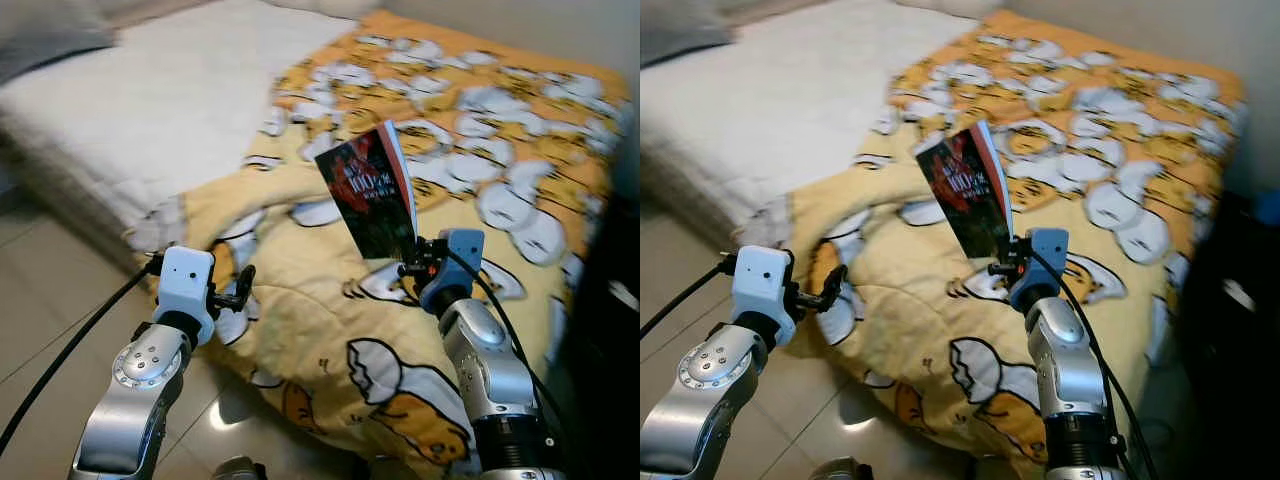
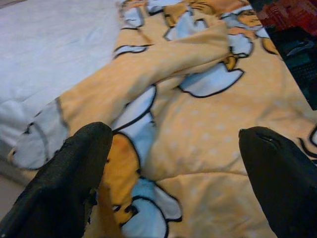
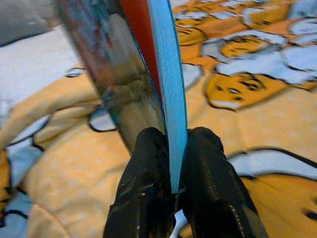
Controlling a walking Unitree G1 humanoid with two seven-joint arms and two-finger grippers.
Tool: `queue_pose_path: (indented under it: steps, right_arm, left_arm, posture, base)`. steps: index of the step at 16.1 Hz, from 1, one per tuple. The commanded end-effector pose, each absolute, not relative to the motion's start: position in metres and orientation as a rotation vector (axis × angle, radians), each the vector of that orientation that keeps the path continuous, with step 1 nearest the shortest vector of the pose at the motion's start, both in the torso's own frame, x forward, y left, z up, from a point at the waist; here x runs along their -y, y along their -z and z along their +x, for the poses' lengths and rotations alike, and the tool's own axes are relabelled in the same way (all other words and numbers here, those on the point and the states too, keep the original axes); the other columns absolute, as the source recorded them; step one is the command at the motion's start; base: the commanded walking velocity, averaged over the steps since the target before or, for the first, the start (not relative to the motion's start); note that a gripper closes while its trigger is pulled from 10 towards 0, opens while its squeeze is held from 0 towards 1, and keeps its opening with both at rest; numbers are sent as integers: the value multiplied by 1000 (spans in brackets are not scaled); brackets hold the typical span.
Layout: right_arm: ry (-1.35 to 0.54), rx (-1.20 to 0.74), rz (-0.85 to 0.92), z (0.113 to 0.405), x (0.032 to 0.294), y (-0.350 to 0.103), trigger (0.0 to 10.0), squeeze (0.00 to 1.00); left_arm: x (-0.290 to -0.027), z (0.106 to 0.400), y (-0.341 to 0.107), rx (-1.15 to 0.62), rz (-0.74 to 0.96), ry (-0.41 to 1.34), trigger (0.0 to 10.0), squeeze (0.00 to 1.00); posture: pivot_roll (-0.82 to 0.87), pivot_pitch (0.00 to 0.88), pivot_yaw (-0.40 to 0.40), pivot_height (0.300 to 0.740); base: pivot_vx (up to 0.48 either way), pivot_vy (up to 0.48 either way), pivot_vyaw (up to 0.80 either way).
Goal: Clean up the room
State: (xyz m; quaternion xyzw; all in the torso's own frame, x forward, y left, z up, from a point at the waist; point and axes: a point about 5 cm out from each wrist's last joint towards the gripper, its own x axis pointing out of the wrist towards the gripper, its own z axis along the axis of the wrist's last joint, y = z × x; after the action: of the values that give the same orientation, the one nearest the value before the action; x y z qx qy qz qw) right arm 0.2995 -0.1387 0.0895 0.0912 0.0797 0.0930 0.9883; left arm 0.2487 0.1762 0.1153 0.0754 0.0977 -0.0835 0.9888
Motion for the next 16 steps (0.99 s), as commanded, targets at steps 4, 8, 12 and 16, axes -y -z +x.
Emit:
queue_pose_path:
  steps: [4,8,12,16]
  right_arm:
    - [-119,-95,177,292,144,-97,10000,0]
    - [-96,-74,122,290,141,-103,10000,0]
    - [-166,-48,170,292,133,-108,10000,0]
    - [-218,-60,222,299,123,-109,10000,0]
  left_arm:
    - [-170,251,-114,-195,166,171,10000,0]
    - [-170,257,-116,-170,183,178,10000,0]
    - [-171,259,-117,-164,168,171,10000,0]
    - [-176,262,-121,-144,189,136,10000,0]
  posture:
    - [27,0,-17,740]
    - [16,0,4,740]
    - [14,0,7,740]
    - [53,0,-21,740]
  base:
    - [0,0,-781]
    - [0,0,-786]
    - [0,0,-797]
    - [0,194,0]
